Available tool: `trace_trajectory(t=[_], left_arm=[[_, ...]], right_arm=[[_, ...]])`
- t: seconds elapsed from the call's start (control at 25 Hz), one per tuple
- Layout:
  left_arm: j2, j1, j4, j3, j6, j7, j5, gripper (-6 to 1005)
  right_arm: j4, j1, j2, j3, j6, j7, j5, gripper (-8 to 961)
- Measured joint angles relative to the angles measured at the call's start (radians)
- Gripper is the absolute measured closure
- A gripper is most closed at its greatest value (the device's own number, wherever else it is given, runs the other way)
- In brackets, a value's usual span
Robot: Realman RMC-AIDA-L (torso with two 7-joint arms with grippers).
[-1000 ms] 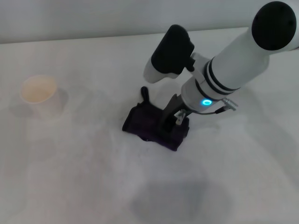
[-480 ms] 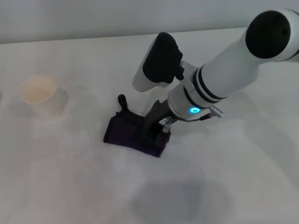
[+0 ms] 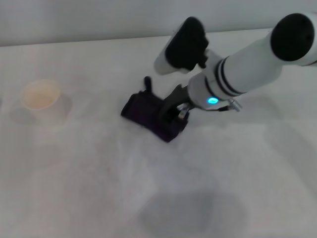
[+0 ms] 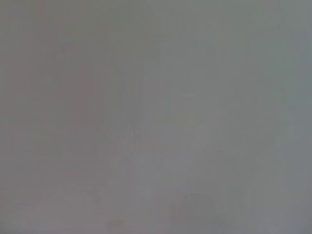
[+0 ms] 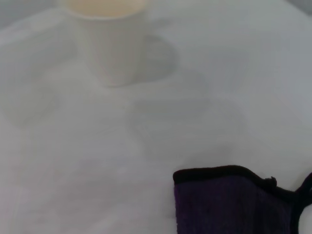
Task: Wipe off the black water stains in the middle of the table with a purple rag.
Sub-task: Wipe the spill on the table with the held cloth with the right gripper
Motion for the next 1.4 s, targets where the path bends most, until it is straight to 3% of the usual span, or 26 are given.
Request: trace_trajectory(t=[0.28,0.48,0.64,0.84,1.04,1.2,1.4], left_arm=[[0.002,0.005,0.002,-0.022,-0.006,0.003,0.000,106],[0.002,0.007,0.002,-0.036,-0.007,0.006,0.001,106],[0.002,0.005,0.002,-0.037,-0.006,0.007,0.001,106],[0.003,0.001,0.002,-0.038,-0.001,0.004,0.000,106],[0.003,0.001,0.002,-0.038,0.000,0.002,0.000,106],[0.003,-0.001,0.002,-0.055,0.000,0.004,0.000,106],[0.003,-0.002,0.002,-0.064,0.000,0.006,0.000,106]], right_arm=[[0.030,-0.009,-0.004,0.107,0.076,0.000,-0.076,862],[0.004,-0.011,-0.006,0.113,0.184,-0.007,-0.084,863],[-0.026,-0.008,0.005,0.086,0.224,-0.016,-0.075,862],[-0.029,0.003,0.009,-0.070,0.072,-0.020,0.067,861],[-0.025,0.000,0.008,-0.126,-0.078,-0.014,0.098,864],[-0.016,-0.013,0.004,-0.094,-0.146,-0.012,0.089,866],[0.016,-0.027,-0.006,0.061,-0.122,-0.019,-0.035,864]])
